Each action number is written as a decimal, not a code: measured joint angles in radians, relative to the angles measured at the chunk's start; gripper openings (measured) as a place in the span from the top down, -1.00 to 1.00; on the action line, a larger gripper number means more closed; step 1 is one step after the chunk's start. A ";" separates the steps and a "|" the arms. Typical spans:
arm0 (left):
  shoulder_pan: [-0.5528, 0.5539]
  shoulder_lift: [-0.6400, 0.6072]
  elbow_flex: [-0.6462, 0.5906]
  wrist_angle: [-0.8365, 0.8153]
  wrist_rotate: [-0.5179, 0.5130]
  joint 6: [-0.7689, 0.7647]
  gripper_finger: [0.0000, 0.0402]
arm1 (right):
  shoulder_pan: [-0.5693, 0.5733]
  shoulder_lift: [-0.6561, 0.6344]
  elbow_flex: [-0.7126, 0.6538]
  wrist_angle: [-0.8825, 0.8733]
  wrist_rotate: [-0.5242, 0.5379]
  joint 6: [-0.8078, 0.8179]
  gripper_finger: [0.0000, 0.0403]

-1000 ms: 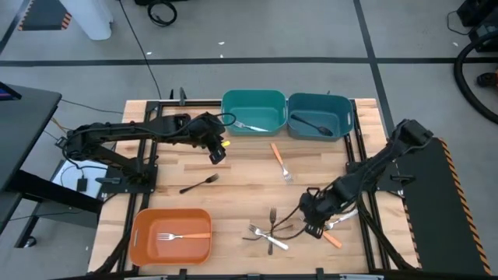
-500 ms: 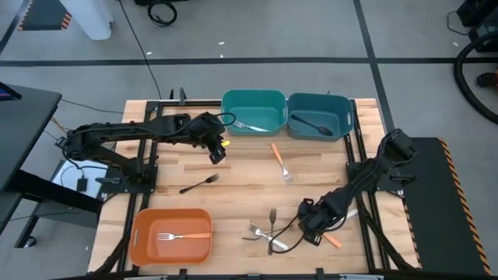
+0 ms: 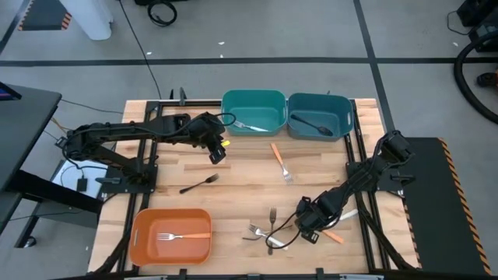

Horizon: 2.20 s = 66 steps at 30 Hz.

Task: Sort silverware by color (type)
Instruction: Put the top right orange fork into the orange bin

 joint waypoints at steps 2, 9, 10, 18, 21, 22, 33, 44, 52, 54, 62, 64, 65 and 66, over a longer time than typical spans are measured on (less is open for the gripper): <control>0.000 0.000 0.000 -0.002 0.000 0.014 0.43 | -0.012 -0.004 -0.002 0.000 -0.005 -0.007 0.89; 0.000 0.000 0.000 -0.018 0.000 0.021 0.43 | -0.048 -0.055 -0.010 0.005 -0.015 -0.012 0.89; 0.000 0.000 0.000 -0.020 0.000 0.021 0.43 | -0.054 -0.072 -0.011 -0.001 0.003 -0.010 0.90; 0.000 0.000 0.000 -0.021 0.000 0.011 0.43 | -0.126 -0.242 -0.008 0.031 0.115 -0.040 0.90; 0.000 0.000 0.000 -0.018 0.001 -0.004 0.43 | -0.173 -0.298 -0.008 0.029 0.175 -0.110 0.90; 0.000 0.000 0.000 -0.010 0.002 -0.015 0.43 | -0.196 -0.318 -0.008 0.030 0.195 -0.141 0.90; -0.004 0.000 0.000 0.326 0.084 -0.124 0.43 | -0.547 -0.475 -0.007 0.447 0.525 -0.406 0.90; -0.029 0.086 0.002 0.527 0.069 -0.254 0.43 | -0.710 -0.455 -0.005 0.895 0.517 -0.631 0.90; -0.027 0.156 0.001 0.642 0.066 -0.284 0.43 | -0.740 -0.435 -0.005 0.890 0.429 -0.627 0.90; -0.023 0.173 0.000 0.656 0.066 -0.285 0.43 | -0.741 -0.432 -0.004 0.880 0.427 -0.616 0.90; -0.023 0.214 0.000 0.727 0.064 -0.286 0.43 | -0.738 -0.412 -0.005 0.880 0.415 -0.602 0.90; -0.023 0.220 0.000 0.724 0.064 -0.286 0.43 | -0.738 -0.408 -0.005 0.896 0.415 -0.600 0.90; -0.022 0.220 0.000 0.720 0.064 -0.286 0.43 | -0.738 -0.408 -0.005 0.901 0.415 -0.600 0.90; -0.022 0.222 0.000 0.720 0.064 -0.285 0.45 | -0.738 -0.407 -0.005 0.904 0.415 -0.600 0.90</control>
